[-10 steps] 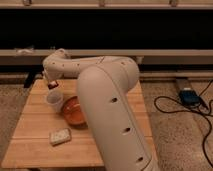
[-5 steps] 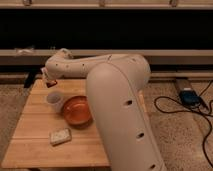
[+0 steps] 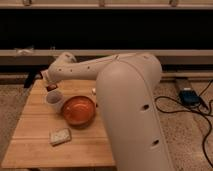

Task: Place the eraser in the ceramic cup

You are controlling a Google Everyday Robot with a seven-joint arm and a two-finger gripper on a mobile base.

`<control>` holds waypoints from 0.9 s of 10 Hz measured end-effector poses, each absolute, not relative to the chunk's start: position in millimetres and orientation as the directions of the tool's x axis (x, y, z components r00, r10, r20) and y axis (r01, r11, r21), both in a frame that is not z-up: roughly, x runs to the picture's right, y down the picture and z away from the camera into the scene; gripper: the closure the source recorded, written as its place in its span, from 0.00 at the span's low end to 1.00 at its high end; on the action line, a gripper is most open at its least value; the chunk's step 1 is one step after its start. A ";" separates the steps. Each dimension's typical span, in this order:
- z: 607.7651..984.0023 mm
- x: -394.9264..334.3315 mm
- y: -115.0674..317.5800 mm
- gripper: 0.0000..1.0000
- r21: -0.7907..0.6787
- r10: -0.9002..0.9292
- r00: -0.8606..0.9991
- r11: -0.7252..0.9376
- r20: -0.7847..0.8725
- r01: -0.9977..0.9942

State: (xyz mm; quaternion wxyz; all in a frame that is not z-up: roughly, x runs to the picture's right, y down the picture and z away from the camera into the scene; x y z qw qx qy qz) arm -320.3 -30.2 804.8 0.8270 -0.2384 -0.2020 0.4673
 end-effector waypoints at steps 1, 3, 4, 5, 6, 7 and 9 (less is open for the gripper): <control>796.7 -324.2 -18.2 0.97 -0.595 0.865 0.490 0.451 0.108 -0.665; 794.3 -320.5 -6.3 0.97 -0.603 0.860 0.501 0.452 0.097 -0.658; 796.3 -319.9 0.1 0.96 -0.606 0.855 0.510 0.452 0.088 -0.654; 798.6 -320.7 4.6 0.91 -0.609 0.852 0.517 0.453 0.081 -0.651; 804.3 -321.4 12.1 0.79 -0.611 0.848 0.526 0.451 0.066 -0.651; 812.5 -319.2 18.3 0.69 -0.608 0.846 0.532 0.447 0.048 -0.656; 820.7 -313.3 21.6 0.51 -0.602 0.845 0.534 0.438 0.024 -0.667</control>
